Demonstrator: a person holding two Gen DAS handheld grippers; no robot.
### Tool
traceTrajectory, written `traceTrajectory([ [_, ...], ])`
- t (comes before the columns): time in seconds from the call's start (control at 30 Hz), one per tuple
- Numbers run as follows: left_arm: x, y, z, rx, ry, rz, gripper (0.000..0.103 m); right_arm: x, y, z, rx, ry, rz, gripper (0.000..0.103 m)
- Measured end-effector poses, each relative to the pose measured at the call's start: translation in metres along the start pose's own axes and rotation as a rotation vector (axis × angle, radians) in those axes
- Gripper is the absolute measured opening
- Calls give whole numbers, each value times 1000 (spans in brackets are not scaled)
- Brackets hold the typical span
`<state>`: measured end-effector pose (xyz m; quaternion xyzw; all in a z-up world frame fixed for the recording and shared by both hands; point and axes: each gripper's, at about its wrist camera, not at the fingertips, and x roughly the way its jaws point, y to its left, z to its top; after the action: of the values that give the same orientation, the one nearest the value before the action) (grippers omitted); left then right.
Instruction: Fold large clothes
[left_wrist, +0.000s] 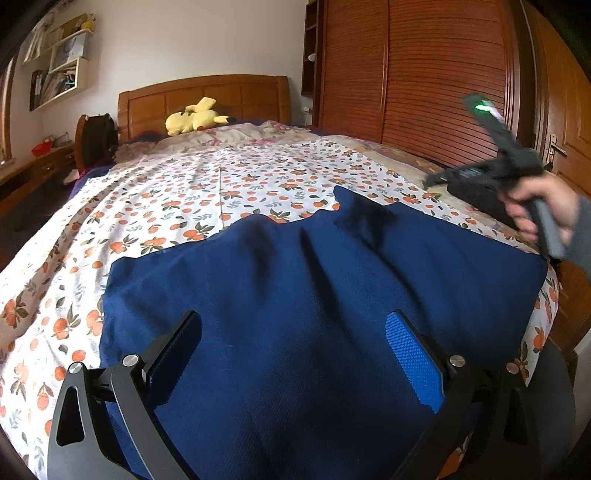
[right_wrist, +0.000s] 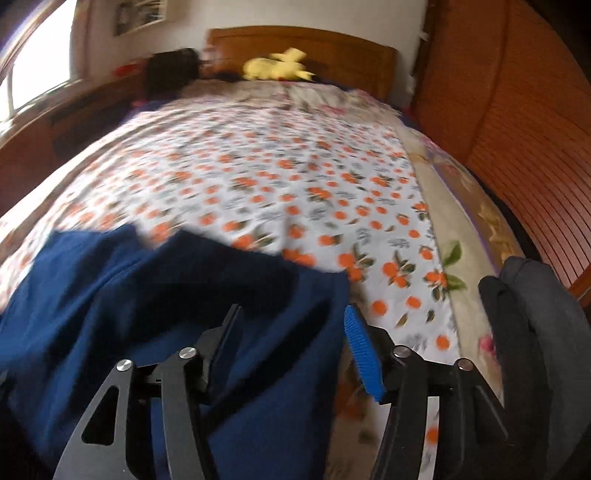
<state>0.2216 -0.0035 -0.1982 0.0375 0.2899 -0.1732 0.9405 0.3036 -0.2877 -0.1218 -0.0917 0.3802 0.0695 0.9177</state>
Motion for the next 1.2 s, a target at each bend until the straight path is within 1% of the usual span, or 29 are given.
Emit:
traceTrajectory([
  [0.1, -5, -1, 0, 4, -9, 16, 100, -21, 18, -29, -33, 5, 51, 55],
  [0.2, -14, -3, -1, 5, -24, 37, 100, -35, 37, -57, -63, 12, 84, 55],
  [0.27, -21, -4, -1, 6, -31, 49, 100, -39, 48, -67, -79, 11, 101, 55],
  [0.33, -29, -5, -4, 4, -35, 66, 100, -42, 63, -77, -92, 12, 139, 55],
  [0.43, -45, -3, -8, -9, -36, 89, 100, -47, 83, -86, -118, 2, 188, 55],
  [0.53, -62, 2, -13, -32, -33, 105, 100, -53, 112, -91, -154, -18, 241, 55],
  [0.67, -81, 12, -24, -65, -18, 150, 100, -58, 137, -93, -198, -33, 276, 55],
  [0.83, -98, 27, -38, -95, 5, 206, 100, -61, 150, -98, -220, -42, 305, 55],
  [0.9, -103, 34, -44, -105, 15, 231, 100, -60, 153, -101, -228, -42, 300, 55],
  [0.93, -105, 38, -47, -114, 21, 240, 100, -57, 155, -102, -229, -31, 302, 55],
  [1.0, -108, 43, -52, -130, 31, 254, 100, -40, 159, -111, -237, 39, 305, 55],
  [1.03, -109, 46, -56, -137, 38, 264, 100, -34, 159, -117, -235, 45, 310, 55],
  [1.13, -112, 51, -66, -145, 58, 280, 100, -35, 156, -120, -214, 30, 323, 55],
  [1.2, -114, 55, -74, -161, 76, 282, 100, -37, 156, -121, -214, 28, 315, 55],
])
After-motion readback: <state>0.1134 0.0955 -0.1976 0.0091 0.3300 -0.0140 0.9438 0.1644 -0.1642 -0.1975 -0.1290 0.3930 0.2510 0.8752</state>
